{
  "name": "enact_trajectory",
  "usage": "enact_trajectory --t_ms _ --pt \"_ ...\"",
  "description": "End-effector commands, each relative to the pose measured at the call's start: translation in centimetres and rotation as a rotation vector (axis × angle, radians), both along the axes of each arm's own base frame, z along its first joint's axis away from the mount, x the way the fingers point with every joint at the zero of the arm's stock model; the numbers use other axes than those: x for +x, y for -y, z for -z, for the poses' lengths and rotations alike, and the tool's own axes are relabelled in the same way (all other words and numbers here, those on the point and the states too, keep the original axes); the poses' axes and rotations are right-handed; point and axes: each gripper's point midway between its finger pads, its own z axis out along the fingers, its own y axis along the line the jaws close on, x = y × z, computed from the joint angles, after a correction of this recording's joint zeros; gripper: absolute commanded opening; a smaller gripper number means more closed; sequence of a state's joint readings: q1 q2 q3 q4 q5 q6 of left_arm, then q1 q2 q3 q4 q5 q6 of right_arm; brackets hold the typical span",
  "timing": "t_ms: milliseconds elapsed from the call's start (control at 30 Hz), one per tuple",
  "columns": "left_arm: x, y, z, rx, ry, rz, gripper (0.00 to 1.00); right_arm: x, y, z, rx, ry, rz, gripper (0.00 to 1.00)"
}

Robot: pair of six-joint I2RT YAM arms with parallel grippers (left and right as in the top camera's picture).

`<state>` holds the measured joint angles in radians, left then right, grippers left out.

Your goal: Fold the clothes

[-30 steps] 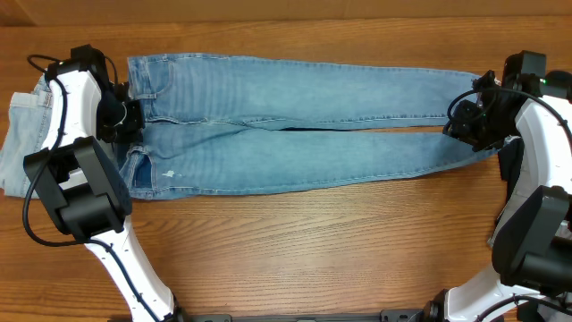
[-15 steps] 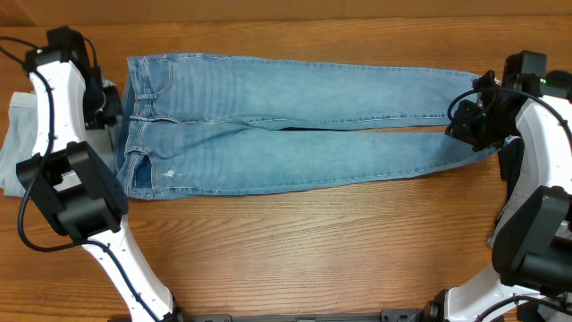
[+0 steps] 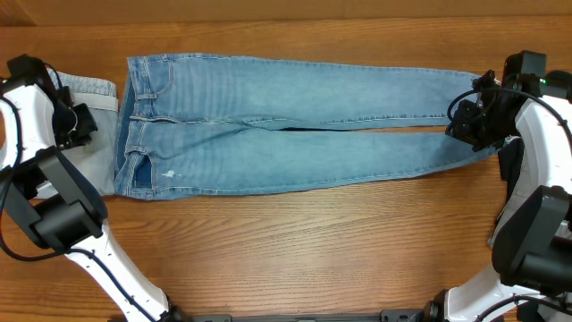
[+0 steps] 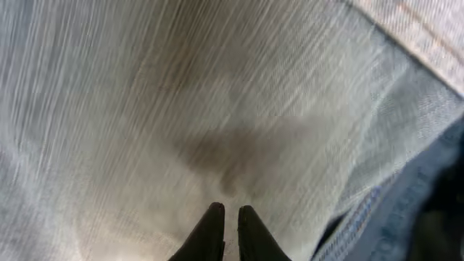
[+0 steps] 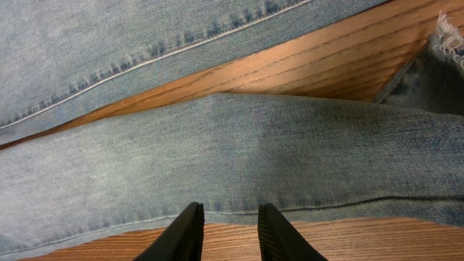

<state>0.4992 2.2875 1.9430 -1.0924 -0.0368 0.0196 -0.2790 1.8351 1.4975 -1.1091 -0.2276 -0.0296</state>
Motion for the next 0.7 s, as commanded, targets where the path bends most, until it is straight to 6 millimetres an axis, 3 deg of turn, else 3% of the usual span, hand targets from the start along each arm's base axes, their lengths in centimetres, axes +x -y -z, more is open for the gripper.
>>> enact_trajectory --t_ms 0,67,167,300,433,467,500,533,633,667 --pt "-0.8 0.4 3.4 -0.025 -0.059 0.053 0.12 0.0 -0.1 -0.5 -0.010 0.016 -0.005 0.29" --pt "-1.2 -0.4 4.3 0.022 -0.090 0.049 0.11 -0.4 -0.2 -0.5 -0.005 -0.001 -0.005 0.29" --pt "-1.6 -1.7 4.3 0.081 -0.110 0.035 0.11 -0.8 -0.3 -0.4 -0.001 -0.016 -0.005 0.28" --pt "-3.6 -4.6 4.1 0.117 -0.133 -0.073 0.11 -0.8 -0.3 -0.4 -0.001 -0.016 -0.005 0.28" --pt "-3.3 -4.7 3.9 0.024 -0.062 -0.106 0.15 -0.7 -0.3 -0.4 -0.001 -0.015 -0.005 0.29" --pt "-2.4 -4.5 2.6 0.002 -0.027 -0.101 0.21 -0.8 -0.3 -0.4 0.000 -0.017 -0.002 0.30" --pt "-0.1 -3.5 -0.9 -0.049 0.064 -0.082 0.36 -0.9 -0.2 -1.0 -0.001 -0.018 0.007 0.37" --pt "1.8 -3.0 -5.2 -0.051 0.150 -0.070 0.47 -1.2 1.0 -2.1 -0.030 -0.021 0.062 0.56" --pt "3.8 -0.3 -12.1 -0.095 0.280 -0.055 0.56 -2.0 2.1 -4.4 -0.036 0.009 0.149 0.68" --pt "4.1 2.4 -14.3 -0.153 0.312 -0.027 0.60 -3.1 3.3 -5.4 -0.057 0.001 0.245 0.73"
